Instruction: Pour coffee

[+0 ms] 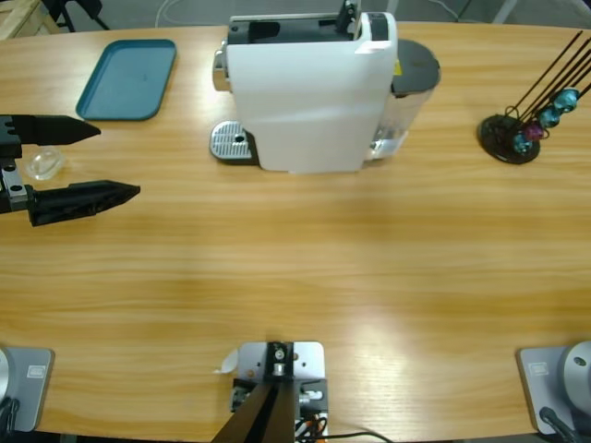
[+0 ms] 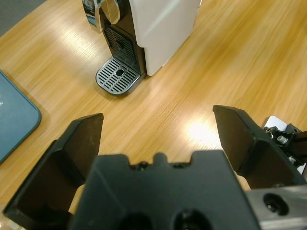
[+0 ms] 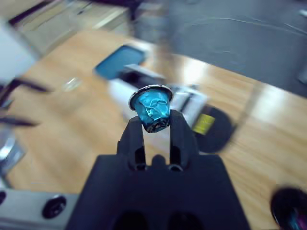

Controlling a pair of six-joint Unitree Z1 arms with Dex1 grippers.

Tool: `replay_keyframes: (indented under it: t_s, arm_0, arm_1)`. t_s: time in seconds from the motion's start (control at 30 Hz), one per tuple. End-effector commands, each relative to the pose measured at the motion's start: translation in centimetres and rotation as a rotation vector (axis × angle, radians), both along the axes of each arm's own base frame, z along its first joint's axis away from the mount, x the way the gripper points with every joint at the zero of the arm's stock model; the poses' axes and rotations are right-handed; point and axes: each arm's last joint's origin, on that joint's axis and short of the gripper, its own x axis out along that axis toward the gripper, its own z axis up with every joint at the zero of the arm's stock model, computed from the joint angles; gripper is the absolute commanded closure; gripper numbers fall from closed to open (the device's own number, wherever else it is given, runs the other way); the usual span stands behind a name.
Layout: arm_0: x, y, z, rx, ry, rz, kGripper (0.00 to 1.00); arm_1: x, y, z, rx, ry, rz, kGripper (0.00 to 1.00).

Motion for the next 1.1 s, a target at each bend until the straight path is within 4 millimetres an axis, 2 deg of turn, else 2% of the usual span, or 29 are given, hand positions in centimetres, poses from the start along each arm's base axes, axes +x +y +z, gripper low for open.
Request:
replay_keyframes:
  t_s: [0.03, 0.23, 0.3, 0.4, 0.63, 0.73, 0.97, 1.1]
  arm_0:
    - [-0.3, 0.2, -1.3, 0.03, 0.029, 0.006, 0.0]
    - [-0.4, 0.3, -1.6, 0.04, 0.03, 0.013, 0.0]
    - [-0.4, 0.4, -1.6, 0.043, 0.03, 0.016, 0.0]
    - [-0.4, 0.5, -1.7, 0.043, 0.028, 0.018, 0.0]
    - [-0.1, 0.1, -1.9, 0.052, 0.033, 0.021, 0.0]
    - [-0.1, 0.1, -2.2, 0.062, 0.04, 0.022, 0.0]
    - [0.1, -0.1, -2.4, 0.071, 0.048, 0.022, 0.0]
    - [0.1, -0.1, -2.6, 0.077, 0.052, 0.022, 0.0]
  arm_1:
    - [4.2, 10.1, -2.2, -0.214, 0.001, 0.357, 1.0]
    - [8.2, 15.1, -4.1, -0.3, -0.034, 0.385, 1.0]
    - [9.0, 16.0, -4.1, -0.295, -0.04, 0.377, 1.0]
    - [10.1, 15.4, -4.0, -0.286, -0.043, 0.342, 1.0]
    - [11.8, 15.5, -5.9, -0.355, -0.025, 0.305, 1.0]
    - [12.1, 15.6, -6.6, -0.408, -0.031, 0.313, 1.0]
    - [13.3, 14.7, -6.4, -0.419, -0.037, 0.267, 1.0]
    - [13.4, 14.7, -7.4, -0.441, -0.013, 0.273, 1.0]
